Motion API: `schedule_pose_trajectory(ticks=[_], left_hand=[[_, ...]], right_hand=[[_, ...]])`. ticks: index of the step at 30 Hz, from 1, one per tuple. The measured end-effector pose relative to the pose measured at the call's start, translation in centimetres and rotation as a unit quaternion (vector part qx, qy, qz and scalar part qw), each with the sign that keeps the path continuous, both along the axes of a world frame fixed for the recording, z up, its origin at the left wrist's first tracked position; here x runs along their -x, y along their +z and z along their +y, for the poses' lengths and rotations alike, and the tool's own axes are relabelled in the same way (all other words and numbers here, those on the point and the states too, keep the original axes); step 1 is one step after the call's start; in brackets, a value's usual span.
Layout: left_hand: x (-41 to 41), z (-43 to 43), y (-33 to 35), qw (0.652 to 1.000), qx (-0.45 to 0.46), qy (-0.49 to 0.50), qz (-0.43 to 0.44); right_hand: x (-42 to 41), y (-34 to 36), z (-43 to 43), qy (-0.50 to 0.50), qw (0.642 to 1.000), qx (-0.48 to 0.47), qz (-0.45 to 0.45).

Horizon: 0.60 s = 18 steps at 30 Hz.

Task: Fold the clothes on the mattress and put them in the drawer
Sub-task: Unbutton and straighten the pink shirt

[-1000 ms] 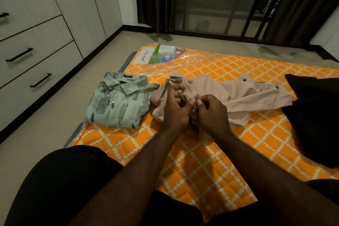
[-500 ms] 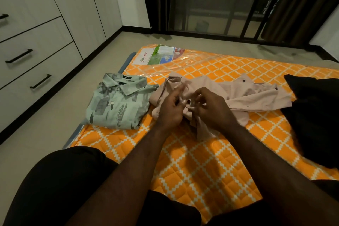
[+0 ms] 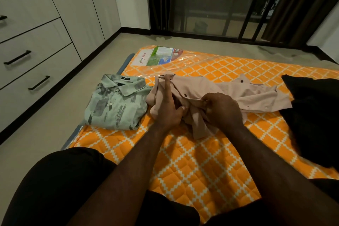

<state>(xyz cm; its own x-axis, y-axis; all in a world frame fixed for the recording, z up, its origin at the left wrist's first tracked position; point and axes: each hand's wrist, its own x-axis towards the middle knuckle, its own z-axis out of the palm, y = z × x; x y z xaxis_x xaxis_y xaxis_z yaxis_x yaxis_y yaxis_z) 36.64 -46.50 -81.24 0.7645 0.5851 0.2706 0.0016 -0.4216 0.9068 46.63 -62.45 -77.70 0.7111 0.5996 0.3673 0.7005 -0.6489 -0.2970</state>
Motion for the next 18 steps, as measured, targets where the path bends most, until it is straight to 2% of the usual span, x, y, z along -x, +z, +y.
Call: schedule_pose_trajectory(ticks=[2,4,6,7,8,10,12,15,16,18], left_hand=[[0.2,0.0,-0.3,0.998,0.023,0.053,-0.016],[0.5,-0.6,-0.1,0.985,0.09,0.145,-0.03],[0.7,-0.8,0.0,0.966,0.103,0.238,-0.004],[0.9,-0.8,0.2,0.963,0.096,0.251,0.025],[1.0,-0.7,0.1,0.967,0.08,0.232,0.067],[1.4,-1.1,0.2,0.973,0.0,0.135,0.189],[1.7,-1.6,-0.1,0.956,-0.051,0.057,0.284],[1.5,-1.7,-0.6,0.958,-0.038,0.039,0.28],[1.4,-1.6,-0.5,0.961,-0.038,0.048,0.269],[1.3,-1.2,-0.3,0.966,-0.053,0.054,0.248]], right_hand=[[0.0,0.0,0.1,-0.005,0.998,-0.031,0.045],[-0.1,0.1,0.2,-0.012,0.995,-0.052,0.089],[-0.3,0.1,0.4,-0.016,0.988,-0.067,0.137],[-0.4,0.2,0.5,-0.017,0.985,-0.069,0.158],[-0.4,0.4,0.5,-0.015,0.982,-0.068,0.176],[-0.1,0.7,0.8,-0.009,0.976,-0.067,0.207],[0.4,0.9,1.1,-0.014,0.961,-0.089,0.262],[0.9,0.7,1.6,-0.052,0.884,-0.184,0.427],[1.0,0.5,1.6,-0.059,0.859,-0.207,0.465],[1.0,0.1,1.6,-0.061,0.83,-0.235,0.502]])
